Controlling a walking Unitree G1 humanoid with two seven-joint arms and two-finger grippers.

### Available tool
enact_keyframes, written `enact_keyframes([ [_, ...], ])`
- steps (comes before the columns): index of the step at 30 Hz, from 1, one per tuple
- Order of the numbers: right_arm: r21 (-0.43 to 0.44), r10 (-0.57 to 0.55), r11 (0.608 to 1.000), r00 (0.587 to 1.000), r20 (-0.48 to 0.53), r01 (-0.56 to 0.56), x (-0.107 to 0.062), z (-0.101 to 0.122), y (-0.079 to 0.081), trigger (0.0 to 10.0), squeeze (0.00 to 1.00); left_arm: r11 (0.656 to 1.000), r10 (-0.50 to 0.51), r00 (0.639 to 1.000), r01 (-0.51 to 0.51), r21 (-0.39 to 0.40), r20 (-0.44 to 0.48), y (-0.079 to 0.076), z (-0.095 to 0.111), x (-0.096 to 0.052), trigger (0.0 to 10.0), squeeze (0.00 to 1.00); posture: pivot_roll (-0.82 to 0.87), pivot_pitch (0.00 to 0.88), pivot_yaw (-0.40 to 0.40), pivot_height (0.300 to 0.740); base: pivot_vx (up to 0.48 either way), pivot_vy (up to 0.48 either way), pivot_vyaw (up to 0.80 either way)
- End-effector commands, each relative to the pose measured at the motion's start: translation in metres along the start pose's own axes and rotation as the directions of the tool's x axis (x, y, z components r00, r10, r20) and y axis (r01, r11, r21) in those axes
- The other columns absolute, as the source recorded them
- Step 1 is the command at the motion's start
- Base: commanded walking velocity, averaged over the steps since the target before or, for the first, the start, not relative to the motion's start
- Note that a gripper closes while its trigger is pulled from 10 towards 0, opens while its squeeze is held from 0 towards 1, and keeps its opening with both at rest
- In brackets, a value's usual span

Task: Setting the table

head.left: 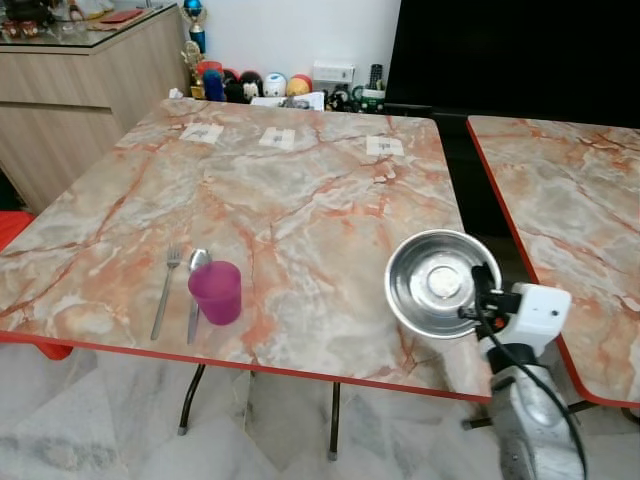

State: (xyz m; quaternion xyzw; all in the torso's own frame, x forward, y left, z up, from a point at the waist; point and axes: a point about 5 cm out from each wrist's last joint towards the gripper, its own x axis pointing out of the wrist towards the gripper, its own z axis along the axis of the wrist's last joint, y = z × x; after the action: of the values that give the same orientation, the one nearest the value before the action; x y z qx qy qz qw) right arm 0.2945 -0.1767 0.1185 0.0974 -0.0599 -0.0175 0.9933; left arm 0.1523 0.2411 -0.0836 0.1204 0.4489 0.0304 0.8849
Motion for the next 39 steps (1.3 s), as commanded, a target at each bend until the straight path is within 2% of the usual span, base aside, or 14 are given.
enact_keyframes([
  [1,0.005,-0.031,0.999,0.999,0.028,0.031,-0.002,0.0062,-0.0059,10.0,0.0,1.0,0.003,1.0,-0.003,0.011,-0.008,-0.0011,-0.0037,-0.001,10.0,0.0,-0.01,0.043,-0.022,0.74,0.0,-0.277,0.0],
  [10,0.047,-0.086,0.995,0.996,0.03,0.085,-0.0025,0.0064,-0.0063,10.0,0.0,1.0,-0.009,1.0,0.008,0.009,0.016,-0.0071,0.0053,0.0016,10.0,0.0,-0.01,0.069,-0.027,0.74,0.0,-0.276,-0.58],
  [39,0.073,-0.134,0.989,0.99,0.046,0.131,0.0051,0.0102,-0.0044,10.0,0.0,1.0,-0.012,1.0,0.012,0.0,-0.014,-0.0076,-0.0014,0.0003,10.0,0.0,-0.02,0.102,-0.028,0.74,0.0,-0.281,0.0],
])
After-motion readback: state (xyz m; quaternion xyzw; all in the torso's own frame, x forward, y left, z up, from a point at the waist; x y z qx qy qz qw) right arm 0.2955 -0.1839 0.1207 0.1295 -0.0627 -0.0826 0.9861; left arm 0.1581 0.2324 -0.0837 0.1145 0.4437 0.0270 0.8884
